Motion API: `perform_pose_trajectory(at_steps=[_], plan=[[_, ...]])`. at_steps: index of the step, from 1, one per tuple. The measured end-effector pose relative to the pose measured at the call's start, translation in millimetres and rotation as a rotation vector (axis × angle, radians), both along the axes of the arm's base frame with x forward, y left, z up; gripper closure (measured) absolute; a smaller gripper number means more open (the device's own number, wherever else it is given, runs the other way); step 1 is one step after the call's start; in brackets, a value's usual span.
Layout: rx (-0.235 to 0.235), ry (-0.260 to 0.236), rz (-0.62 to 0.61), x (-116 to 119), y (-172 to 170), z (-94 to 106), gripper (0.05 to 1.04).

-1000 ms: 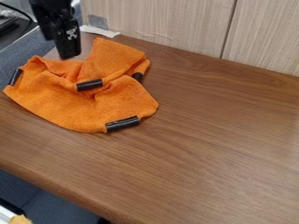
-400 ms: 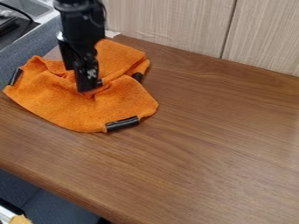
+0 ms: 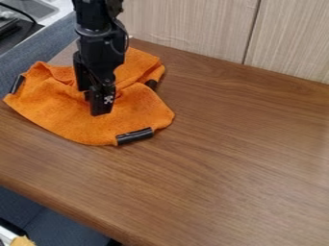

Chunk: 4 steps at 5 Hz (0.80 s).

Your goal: Unfold the cloth to the top left

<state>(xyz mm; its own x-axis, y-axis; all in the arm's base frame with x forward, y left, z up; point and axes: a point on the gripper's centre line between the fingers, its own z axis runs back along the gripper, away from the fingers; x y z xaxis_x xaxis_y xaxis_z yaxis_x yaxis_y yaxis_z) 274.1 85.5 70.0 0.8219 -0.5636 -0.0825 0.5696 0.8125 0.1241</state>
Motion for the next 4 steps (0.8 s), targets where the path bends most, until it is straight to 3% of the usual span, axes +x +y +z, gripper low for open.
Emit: perform_pose_trajectory(at_steps=[1,2,3,4], plan=[[0.016,0.038,-0.020,0.8,-4.5,-11.7,0.401],[0.016,0.039,-0.021,0.8,-4.5,-11.7,0.708],[0.012,0.043,-0.020,-0.1,-4.4,-11.7,0.919],[0.005,0.044,-0.017,-0.5,-4.5,-11.9,1.010]])
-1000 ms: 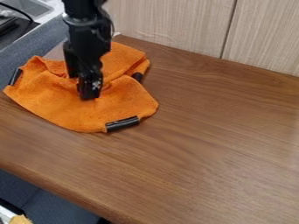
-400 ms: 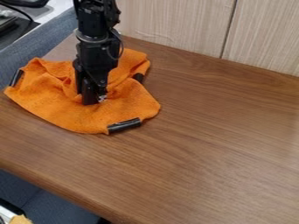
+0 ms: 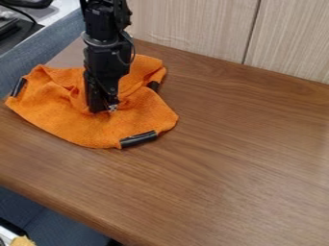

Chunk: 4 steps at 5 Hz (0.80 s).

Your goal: Unfold the cloth to the top left

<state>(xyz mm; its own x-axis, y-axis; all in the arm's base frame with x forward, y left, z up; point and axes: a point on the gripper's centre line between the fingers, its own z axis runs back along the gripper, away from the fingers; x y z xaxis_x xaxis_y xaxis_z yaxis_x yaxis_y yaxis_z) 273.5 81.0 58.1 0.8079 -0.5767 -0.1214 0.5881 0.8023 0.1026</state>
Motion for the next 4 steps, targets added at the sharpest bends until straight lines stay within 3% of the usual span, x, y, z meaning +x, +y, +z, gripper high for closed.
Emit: perform_pose_trajectory(at_steps=[1,2,4], plan=[[-0.020,-0.019,-0.010,-3,-4,8.9,1.020],[-0.070,-0.061,-0.009,-7,-7,33.2,1.020],[-0.157,-0.166,0.099,31,18,92.5,1.021]])
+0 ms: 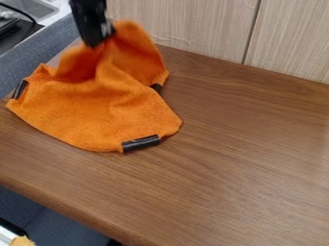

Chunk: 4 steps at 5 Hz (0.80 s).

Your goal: Unfold the cloth to the top left

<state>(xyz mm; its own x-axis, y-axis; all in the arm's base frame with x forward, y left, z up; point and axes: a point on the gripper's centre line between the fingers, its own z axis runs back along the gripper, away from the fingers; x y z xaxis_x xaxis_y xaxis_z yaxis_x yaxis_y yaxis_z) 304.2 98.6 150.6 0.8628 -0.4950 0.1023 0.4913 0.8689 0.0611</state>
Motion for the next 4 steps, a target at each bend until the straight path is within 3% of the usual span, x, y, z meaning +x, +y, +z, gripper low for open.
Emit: perform_pose_trajectory(at_steps=[1,2,3,4], plan=[[-0.034,0.005,0.042,30,12,4.4,1.021],[-0.047,0.025,0.117,59,37,-4.1,1.021],[-0.030,0.057,0.184,73,59,-27.8,1.021],[-0.007,0.052,0.214,76,71,-41.0,1.021]])
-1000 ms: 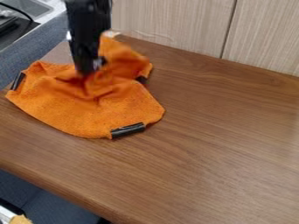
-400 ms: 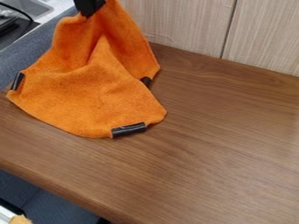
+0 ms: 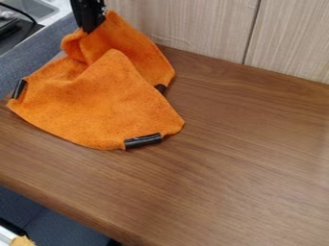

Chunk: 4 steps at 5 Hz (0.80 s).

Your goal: Unfold the cloth to the top left

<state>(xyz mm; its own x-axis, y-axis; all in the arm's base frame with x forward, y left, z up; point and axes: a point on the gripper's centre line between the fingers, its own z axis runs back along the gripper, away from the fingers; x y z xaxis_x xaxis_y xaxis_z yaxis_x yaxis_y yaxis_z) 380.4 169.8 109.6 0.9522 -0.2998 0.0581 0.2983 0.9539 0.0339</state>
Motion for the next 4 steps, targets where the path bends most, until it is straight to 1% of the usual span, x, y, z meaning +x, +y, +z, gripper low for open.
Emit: perform_pose_trajectory(at_steps=[1,2,3,4], plan=[[0.017,-0.048,0.021,2,11,-8.9,1.021],[0.040,-0.069,0.039,0,19,-22.1,1.008],[0.050,-0.038,0.056,-1,23,-37.8,0.904],[0.065,-0.011,0.073,-2,27,-44.7,0.679]])
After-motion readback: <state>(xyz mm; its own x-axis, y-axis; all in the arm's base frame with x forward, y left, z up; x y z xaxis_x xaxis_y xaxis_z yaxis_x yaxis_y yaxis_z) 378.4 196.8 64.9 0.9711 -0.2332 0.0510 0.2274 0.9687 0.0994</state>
